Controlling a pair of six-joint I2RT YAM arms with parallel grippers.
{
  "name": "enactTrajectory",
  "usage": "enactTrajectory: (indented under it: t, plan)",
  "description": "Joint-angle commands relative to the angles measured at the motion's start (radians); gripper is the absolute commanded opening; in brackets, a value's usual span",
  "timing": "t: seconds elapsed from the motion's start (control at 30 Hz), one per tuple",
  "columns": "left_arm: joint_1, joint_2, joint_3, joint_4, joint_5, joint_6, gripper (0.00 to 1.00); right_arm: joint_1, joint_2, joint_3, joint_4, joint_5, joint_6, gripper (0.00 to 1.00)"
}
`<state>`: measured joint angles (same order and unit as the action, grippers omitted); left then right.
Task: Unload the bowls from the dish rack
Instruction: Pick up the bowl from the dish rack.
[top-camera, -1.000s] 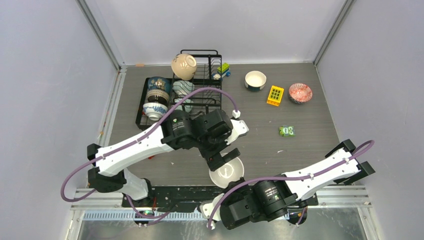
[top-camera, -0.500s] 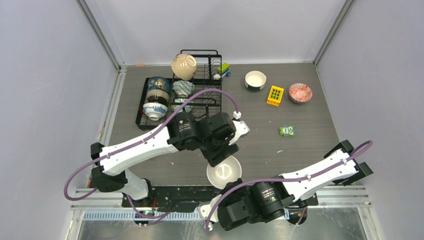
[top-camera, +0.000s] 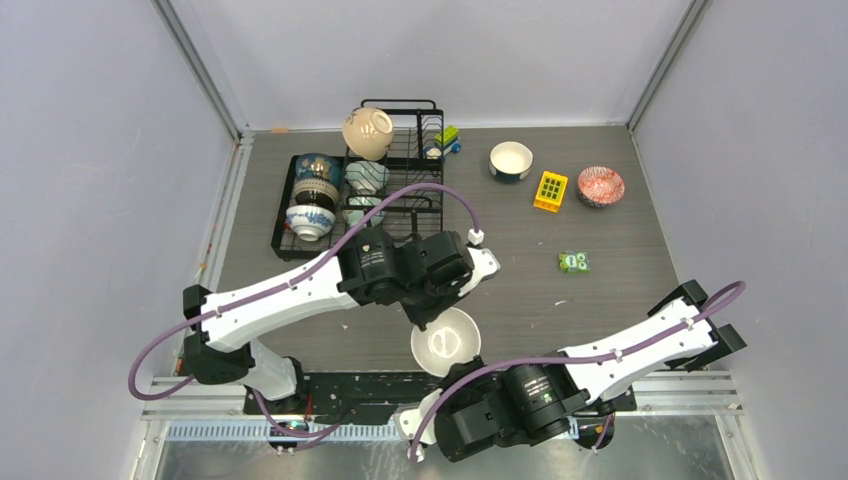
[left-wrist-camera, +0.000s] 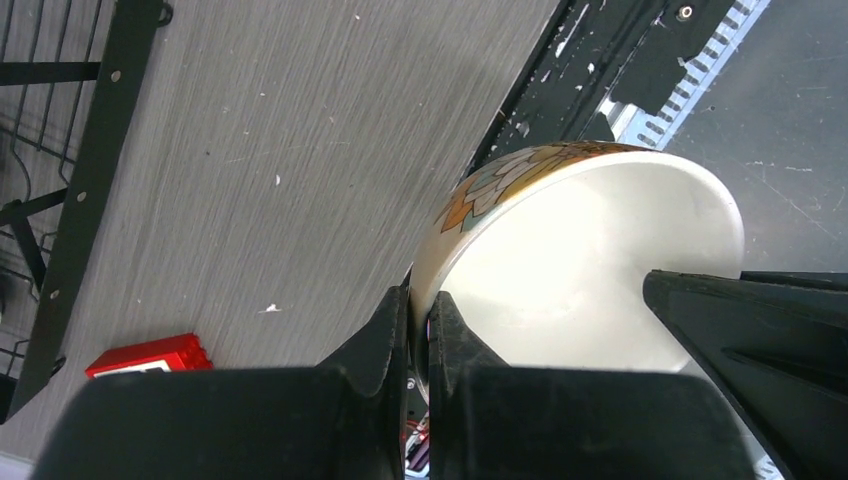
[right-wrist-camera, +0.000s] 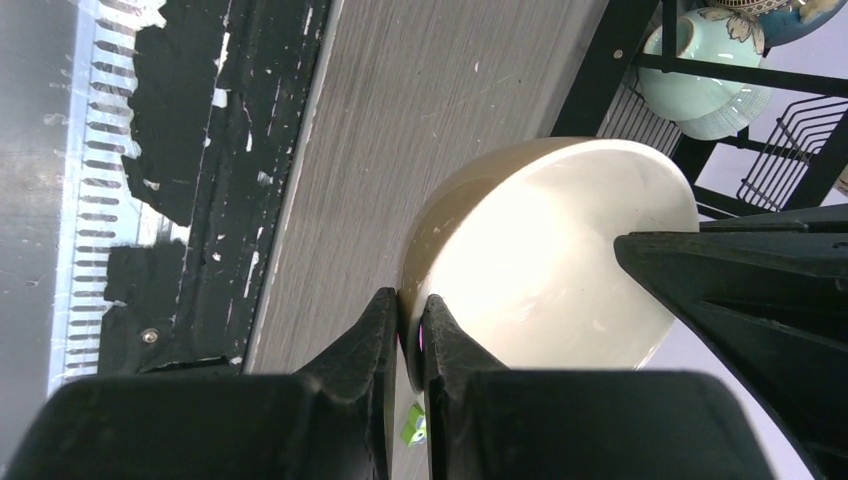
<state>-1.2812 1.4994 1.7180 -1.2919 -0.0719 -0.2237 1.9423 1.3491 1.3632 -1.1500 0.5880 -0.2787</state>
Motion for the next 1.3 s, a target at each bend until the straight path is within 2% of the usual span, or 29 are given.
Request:
enactTrajectory:
  t: [0.0, 0.1, 0.17, 0.2, 0.23, 0.43, 0.53, 0.7, 0.9, 0.97, 1.07, 1.2, 1.27]
  plan:
    - [0.000, -0.035, -0.003, 0.053, -0.015, -0.025, 0.00, 0.004, -0.004, 0.042, 0.051, 0.078, -0.015, 0.16]
    - [0.000, -0.060, -0.011, 0.075, -0.042, -0.040, 0.00, 0.004, -0.003, 0.052, 0.064, 0.092, 0.001, 0.56]
    - [0.000, -0.080, -0.017, 0.088, -0.073, -0.052, 0.00, 0.005, -0.018, 0.056, 0.112, 0.097, 0.016, 0.74]
    - [0.001, -0.090, -0.021, 0.094, -0.093, -0.060, 0.00, 0.004, -0.025, 0.060, 0.136, 0.092, 0.024, 0.94]
    - [0.002, -0.100, -0.024, 0.099, -0.115, -0.070, 0.00, 0.004, -0.029, 0.067, 0.155, 0.089, 0.034, 0.99]
    - [0.050, -0.155, -0.056, 0.119, -0.227, -0.143, 0.00, 0.003, -0.045, 0.113, 0.277, 0.107, 0.127, 1.00]
    - [0.120, -0.217, -0.111, 0.161, -0.262, -0.200, 0.00, -0.013, -0.084, 0.077, 0.478, 0.256, 0.193, 1.00]
    - [0.225, -0.355, -0.230, 0.251, -0.295, -0.319, 0.00, -0.153, -0.197, 0.046, 0.672, 0.342, 0.388, 1.00]
    - [0.237, -0.465, -0.299, 0.256, -0.402, -0.441, 0.00, -0.322, -0.338, -0.020, 0.857, 0.316, 0.518, 1.00]
    - [0.237, -0.482, -0.315, 0.242, -0.422, -0.493, 0.00, -0.395, -0.339, 0.008, 0.800, 0.340, 0.618, 1.00]
    - [0.238, -0.495, -0.335, 0.198, -0.440, -0.603, 0.00, -0.490, -0.315, 0.063, 0.618, 0.355, 0.775, 1.00]
    - [0.237, -0.490, -0.342, 0.147, -0.429, -0.799, 0.00, -0.599, -0.243, 0.151, 0.390, 0.223, 0.968, 0.95]
    - [0.237, -0.478, -0.332, 0.127, -0.405, -0.864, 0.00, -0.622, -0.213, 0.174, 0.341, 0.163, 1.016, 0.91]
